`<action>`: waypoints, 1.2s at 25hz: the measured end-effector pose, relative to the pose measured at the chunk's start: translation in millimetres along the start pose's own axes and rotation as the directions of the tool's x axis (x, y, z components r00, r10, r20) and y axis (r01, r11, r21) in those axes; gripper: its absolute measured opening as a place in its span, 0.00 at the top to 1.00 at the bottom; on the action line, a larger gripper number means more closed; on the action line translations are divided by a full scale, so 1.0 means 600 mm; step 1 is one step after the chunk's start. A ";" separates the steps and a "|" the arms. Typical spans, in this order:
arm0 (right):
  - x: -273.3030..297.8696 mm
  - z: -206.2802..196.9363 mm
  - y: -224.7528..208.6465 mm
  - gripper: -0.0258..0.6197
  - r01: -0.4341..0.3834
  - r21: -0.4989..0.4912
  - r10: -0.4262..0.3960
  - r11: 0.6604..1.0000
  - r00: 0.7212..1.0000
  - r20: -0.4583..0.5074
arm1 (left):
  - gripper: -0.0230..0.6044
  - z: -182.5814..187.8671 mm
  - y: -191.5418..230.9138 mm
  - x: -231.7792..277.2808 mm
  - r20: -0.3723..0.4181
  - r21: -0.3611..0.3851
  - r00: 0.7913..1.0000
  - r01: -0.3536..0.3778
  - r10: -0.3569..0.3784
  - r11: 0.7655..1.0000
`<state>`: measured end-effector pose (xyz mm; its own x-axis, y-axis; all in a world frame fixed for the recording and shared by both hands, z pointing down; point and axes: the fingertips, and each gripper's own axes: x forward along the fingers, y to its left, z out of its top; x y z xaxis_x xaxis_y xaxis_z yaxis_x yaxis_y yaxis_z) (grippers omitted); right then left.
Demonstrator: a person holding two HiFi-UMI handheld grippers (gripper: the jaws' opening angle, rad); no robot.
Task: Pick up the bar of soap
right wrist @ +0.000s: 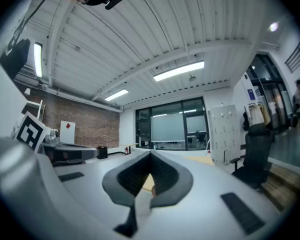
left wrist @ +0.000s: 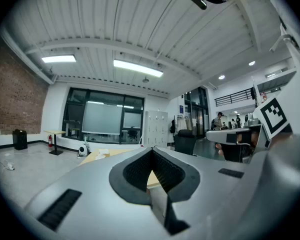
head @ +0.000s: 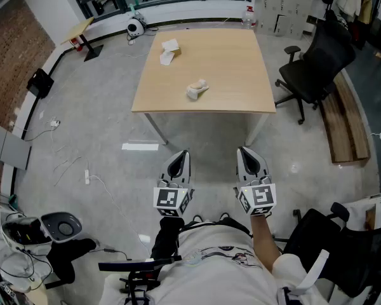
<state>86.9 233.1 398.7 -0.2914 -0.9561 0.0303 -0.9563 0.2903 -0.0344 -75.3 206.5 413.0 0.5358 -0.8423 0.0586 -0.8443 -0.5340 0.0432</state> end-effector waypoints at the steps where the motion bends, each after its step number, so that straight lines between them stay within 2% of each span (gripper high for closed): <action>1: 0.002 0.002 -0.002 0.96 0.000 -0.007 0.000 1.000 1.000 -0.001 | 0.96 0.003 -0.001 0.002 0.002 0.000 1.000 0.002 -0.002 1.000; 14: 0.001 -0.014 -0.030 0.96 -0.029 -0.030 0.028 0.999 0.999 -0.016 | 0.96 -0.016 -0.021 0.018 -0.009 0.009 0.999 -0.037 0.037 0.999; 24: -0.013 -0.046 -0.050 0.96 -0.097 -0.032 0.096 0.995 0.995 -0.033 | 0.96 -0.046 -0.057 0.027 -0.018 0.000 0.997 -0.070 0.070 0.998; 30: 0.007 -0.064 -0.055 0.96 -0.122 -0.019 0.120 0.992 0.991 -0.061 | 0.96 -0.059 -0.040 0.031 -0.032 0.010 0.995 -0.097 0.097 0.995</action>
<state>116.1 221.3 438.3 -0.4053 -0.9101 0.0865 -0.9140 0.4053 -0.0186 -44.7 206.2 448.4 0.4513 -0.8873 0.0947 -0.8922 -0.4508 0.0275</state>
